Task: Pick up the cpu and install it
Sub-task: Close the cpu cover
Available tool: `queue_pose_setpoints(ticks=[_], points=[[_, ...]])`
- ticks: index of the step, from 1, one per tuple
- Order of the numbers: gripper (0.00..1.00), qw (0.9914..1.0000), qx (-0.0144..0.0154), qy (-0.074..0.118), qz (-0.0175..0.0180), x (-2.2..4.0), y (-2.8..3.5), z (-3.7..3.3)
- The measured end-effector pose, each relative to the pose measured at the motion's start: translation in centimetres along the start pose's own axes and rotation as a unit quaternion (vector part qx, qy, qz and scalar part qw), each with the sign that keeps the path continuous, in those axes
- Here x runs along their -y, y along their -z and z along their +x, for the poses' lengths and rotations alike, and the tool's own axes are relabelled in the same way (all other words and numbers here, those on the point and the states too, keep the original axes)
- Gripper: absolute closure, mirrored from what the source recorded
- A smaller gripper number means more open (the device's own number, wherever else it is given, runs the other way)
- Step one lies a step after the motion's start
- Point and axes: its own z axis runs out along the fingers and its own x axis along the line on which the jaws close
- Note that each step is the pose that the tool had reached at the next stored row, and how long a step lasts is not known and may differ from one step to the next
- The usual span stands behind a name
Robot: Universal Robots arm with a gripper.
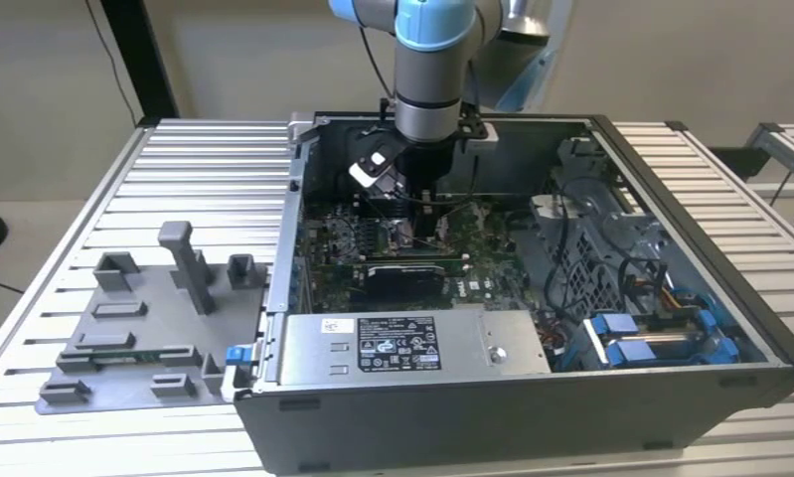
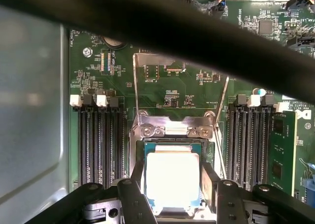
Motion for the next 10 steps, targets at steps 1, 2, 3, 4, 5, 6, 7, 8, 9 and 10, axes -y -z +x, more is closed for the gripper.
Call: queue_pose_setpoints(ticks=[1, 2, 3, 4, 5, 6, 7, 8, 9, 10], points=[[1.0, 1.0, 0.0, 0.0, 0.0, 0.0, -0.02, 0.0], [1.0, 1.0, 0.0001, 0.0, 0.0, 0.0, -0.03, 0.0], [1.0, 1.0, 0.0, 0.0, 0.0, 0.01, -0.05, 0.0], [1.0, 1.0, 0.0, 0.0, 0.0, 0.01, -0.06, 0.0], [1.0, 1.0, -0.0001, 0.0, 0.0, 0.01, -0.07, -0.01], [1.0, 1.0, 0.0, 0.0, 0.0, 0.01, -0.07, -0.01], [1.0, 1.0, -0.0001, 0.0, 0.0, 0.0, -0.07, -0.02], [1.0, 1.0, -0.0001, 0.0, 0.0, 0.0, -0.08, -0.02], [1.0, 1.0, -0.0001, 0.0, 0.0, 0.0, -0.08, -0.03], [1.0, 1.0, 0.0, 0.0, 0.0, -0.02, -0.08, -0.04]])
